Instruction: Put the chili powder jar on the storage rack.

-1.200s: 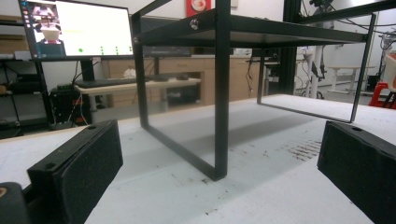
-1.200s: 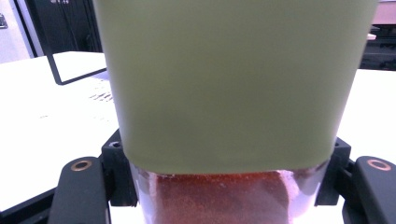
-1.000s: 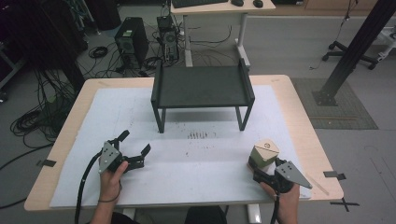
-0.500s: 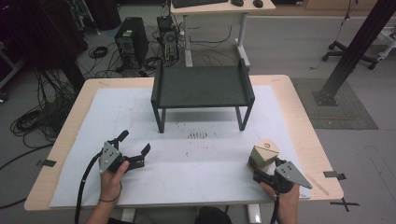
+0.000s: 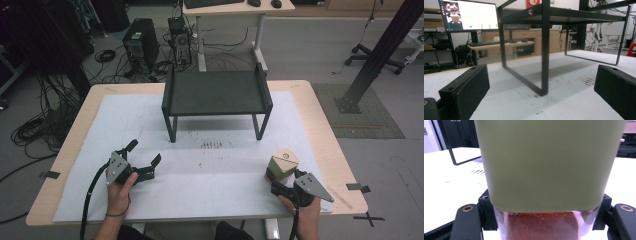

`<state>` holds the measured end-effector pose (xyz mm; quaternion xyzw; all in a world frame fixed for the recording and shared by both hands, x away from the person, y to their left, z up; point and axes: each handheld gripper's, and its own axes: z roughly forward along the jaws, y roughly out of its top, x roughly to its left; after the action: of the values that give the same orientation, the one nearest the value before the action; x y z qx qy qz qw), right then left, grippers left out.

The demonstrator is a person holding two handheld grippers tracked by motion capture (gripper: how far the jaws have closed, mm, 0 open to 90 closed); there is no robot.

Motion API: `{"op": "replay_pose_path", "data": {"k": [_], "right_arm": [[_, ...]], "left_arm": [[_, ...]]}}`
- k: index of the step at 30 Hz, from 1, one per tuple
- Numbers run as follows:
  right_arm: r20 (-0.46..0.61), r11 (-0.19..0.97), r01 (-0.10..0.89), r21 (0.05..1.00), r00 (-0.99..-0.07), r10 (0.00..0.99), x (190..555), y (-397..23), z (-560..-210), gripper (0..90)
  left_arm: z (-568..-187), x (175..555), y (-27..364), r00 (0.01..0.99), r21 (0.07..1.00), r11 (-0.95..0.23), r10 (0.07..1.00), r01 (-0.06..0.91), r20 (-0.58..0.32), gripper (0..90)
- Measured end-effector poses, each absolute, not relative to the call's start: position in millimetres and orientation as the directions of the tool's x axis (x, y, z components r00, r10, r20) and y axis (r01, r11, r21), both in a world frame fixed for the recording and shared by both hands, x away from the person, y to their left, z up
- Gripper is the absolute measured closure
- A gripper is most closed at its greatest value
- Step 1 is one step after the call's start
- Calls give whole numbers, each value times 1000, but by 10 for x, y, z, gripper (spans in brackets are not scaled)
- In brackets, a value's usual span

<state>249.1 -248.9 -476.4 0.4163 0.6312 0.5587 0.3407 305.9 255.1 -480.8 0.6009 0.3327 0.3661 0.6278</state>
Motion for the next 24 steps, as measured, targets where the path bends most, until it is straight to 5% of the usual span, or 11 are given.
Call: {"op": "replay_pose_path", "data": {"k": [24], "right_arm": [[31,33,144,989,-420,907,2490,-2487,-4763,302]], "left_arm": [[-4807,3059,2551,499,998,12,866,-54,17,2]]}}
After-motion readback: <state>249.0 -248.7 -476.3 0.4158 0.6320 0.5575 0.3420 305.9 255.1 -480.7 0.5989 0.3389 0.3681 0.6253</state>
